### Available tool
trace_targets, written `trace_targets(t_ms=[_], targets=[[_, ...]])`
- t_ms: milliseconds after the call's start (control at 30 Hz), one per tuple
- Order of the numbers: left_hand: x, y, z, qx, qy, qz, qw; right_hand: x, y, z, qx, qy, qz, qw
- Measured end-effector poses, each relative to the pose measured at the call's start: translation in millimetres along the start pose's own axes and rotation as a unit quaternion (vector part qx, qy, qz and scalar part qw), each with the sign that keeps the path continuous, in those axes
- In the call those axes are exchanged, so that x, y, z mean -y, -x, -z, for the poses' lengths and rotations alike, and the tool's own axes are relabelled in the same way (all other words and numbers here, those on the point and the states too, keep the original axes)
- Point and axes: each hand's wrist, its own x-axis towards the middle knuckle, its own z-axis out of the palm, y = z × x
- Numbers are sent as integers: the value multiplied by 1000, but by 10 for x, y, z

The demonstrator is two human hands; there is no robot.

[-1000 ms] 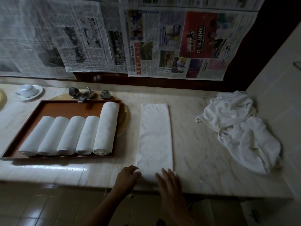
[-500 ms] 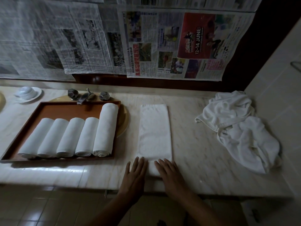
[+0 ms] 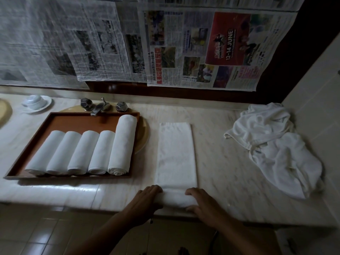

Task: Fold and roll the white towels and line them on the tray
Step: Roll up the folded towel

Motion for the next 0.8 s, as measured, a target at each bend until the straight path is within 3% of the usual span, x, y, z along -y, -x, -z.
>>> trace_targets(t_ms=[167,267,367,467,600,733,800], targets=[[6,-37,-23,-19,108,64,992,-5,-20,-2,-23,-29,-21,999],[-16,-118,4,-12,131,100,986,39,-41,-125,-96,88,-21,991],[-54,-206,77,-5,128,131,983,179,12,-351,-157,167,33,973],[-131,-225,97,-21,22,130,991,180,52,-503,-162,205,76,962],[-400,-166,-50,-109,-106,59,987,128,-13,-426,-136,209,53,967],[-503,-195,-288,-57,-187,17,981,66,-230,-242,-85,159,43,983],[-450,-259,-328,-36,-187,23,981,145,-414,2,-64,73,-31,995]])
